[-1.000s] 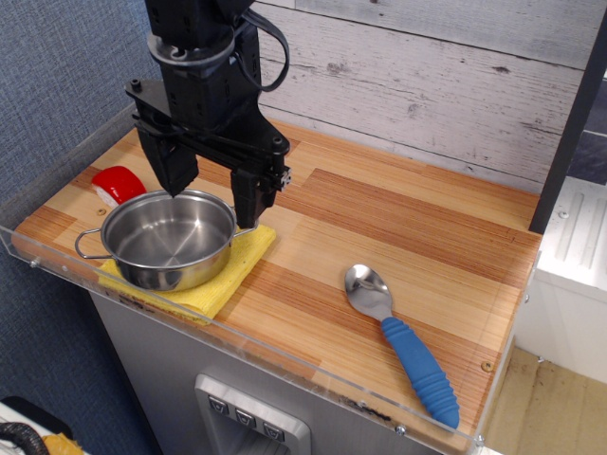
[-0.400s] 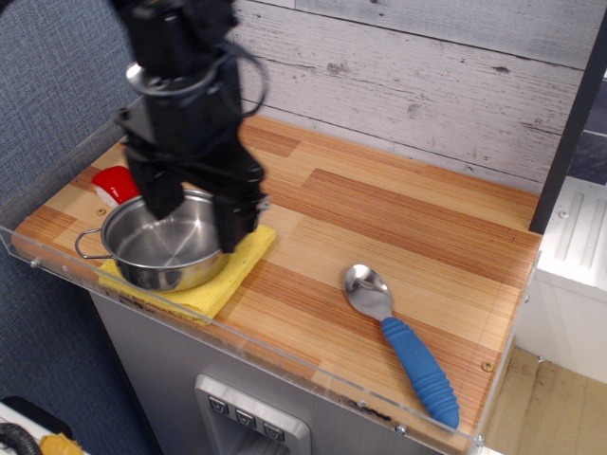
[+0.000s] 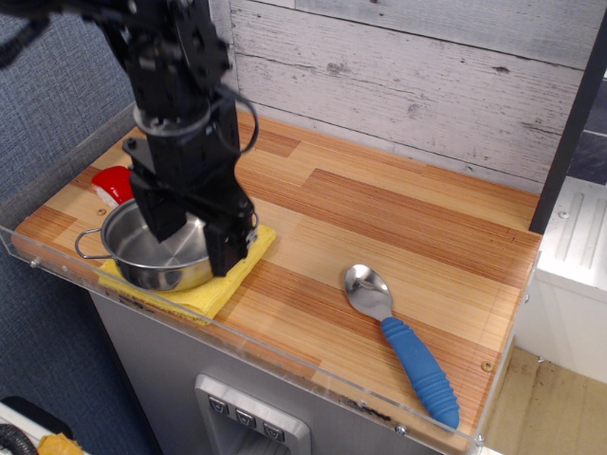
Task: Place the pot behind the towel and spoon
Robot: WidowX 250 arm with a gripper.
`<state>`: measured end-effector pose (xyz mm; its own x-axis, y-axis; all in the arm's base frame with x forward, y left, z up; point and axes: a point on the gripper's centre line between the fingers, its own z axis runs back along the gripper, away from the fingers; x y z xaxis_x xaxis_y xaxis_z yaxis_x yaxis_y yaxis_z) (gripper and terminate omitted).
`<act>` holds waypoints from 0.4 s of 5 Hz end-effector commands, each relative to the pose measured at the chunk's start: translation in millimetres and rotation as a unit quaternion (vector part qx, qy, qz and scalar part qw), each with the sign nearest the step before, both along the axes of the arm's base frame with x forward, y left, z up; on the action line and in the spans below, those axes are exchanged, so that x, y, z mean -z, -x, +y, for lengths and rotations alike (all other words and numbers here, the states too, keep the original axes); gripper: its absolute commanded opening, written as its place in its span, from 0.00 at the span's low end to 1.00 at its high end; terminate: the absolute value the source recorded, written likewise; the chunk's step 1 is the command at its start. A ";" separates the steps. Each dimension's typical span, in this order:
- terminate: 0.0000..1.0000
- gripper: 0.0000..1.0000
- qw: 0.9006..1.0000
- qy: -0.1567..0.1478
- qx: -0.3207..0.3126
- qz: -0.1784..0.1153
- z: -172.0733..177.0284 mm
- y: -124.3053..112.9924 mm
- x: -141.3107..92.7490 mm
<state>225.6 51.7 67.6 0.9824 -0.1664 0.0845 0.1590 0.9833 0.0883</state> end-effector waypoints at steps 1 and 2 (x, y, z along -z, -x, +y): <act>0.00 1.00 0.999 -0.017 0.006 0.030 12.1 -3.5 17.8; 0.00 1.00 0.999 -0.019 -0.004 0.034 19.0 -4.0 24.2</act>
